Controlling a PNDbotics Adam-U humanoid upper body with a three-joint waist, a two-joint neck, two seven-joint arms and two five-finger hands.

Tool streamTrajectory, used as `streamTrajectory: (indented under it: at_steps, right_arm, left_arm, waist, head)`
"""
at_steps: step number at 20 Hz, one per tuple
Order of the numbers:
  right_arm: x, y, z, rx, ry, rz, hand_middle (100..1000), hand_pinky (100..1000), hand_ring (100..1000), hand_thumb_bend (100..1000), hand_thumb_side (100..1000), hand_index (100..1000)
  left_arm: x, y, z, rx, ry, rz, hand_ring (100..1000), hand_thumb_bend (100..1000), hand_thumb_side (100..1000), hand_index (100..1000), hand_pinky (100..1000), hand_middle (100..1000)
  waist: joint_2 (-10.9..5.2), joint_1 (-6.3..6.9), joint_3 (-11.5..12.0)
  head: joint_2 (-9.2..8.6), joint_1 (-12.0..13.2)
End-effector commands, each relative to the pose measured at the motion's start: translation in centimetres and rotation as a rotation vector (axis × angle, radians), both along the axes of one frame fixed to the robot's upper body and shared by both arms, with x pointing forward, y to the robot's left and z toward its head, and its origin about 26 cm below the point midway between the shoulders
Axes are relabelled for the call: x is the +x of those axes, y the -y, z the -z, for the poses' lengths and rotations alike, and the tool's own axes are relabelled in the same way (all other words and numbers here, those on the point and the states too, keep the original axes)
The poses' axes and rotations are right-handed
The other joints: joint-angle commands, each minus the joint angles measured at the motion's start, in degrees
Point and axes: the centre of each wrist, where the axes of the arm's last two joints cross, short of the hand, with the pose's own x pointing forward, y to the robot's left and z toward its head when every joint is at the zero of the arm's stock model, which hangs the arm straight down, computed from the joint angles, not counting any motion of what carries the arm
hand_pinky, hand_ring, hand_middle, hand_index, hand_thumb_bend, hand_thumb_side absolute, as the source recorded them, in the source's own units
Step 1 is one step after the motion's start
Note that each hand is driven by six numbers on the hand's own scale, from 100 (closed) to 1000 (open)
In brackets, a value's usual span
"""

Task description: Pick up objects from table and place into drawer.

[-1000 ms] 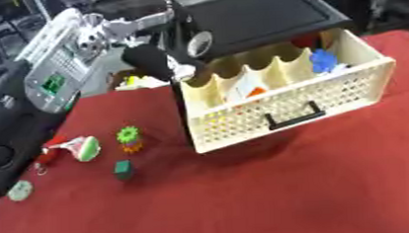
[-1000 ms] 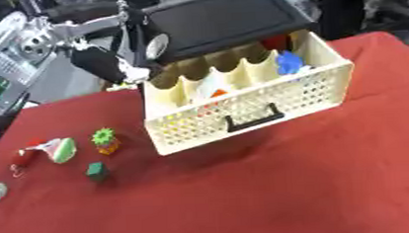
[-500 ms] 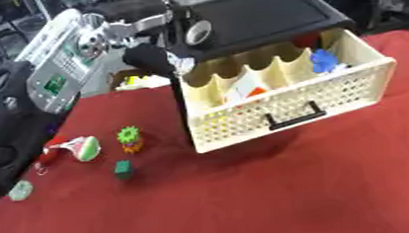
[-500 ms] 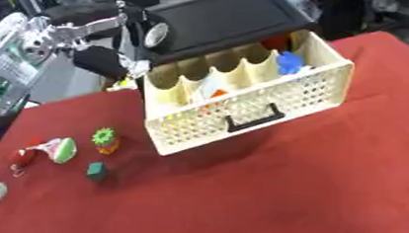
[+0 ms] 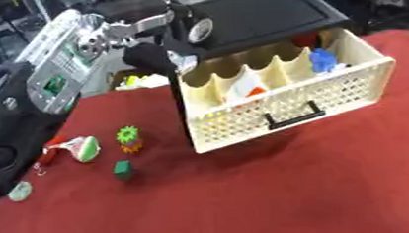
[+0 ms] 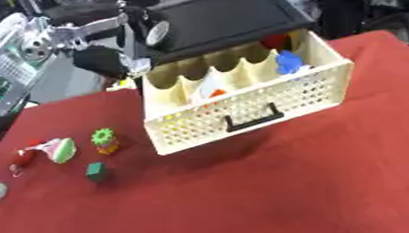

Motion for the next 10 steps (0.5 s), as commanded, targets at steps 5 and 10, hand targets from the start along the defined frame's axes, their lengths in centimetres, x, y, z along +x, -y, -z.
streamTrajectory:
  at_steps: [5, 10]
  right_arm:
    - [-0.18, 0.02, -1.12, -0.012, 0.021, -0.003, 471, 373, 488, 100, 1000, 735]
    - [-0.18, 0.03, -1.13, -0.010, 0.015, -0.002, 471, 373, 488, 100, 1000, 735]
  left_arm:
    - [-0.28, -0.39, -1.55, 0.022, 0.064, 0.006, 789, 266, 759, 1000, 630, 803]
    - [-0.01, -0.61, -1.24, 0.012, 0.072, -0.002, 778, 237, 745, 1000, 613, 791]
  waist:
    - [-1.16, -0.38, -0.3]
    - [-1.39, -0.18, -0.2]
  head:
    - [0.11, -0.1]
    - [0.20, -0.2]
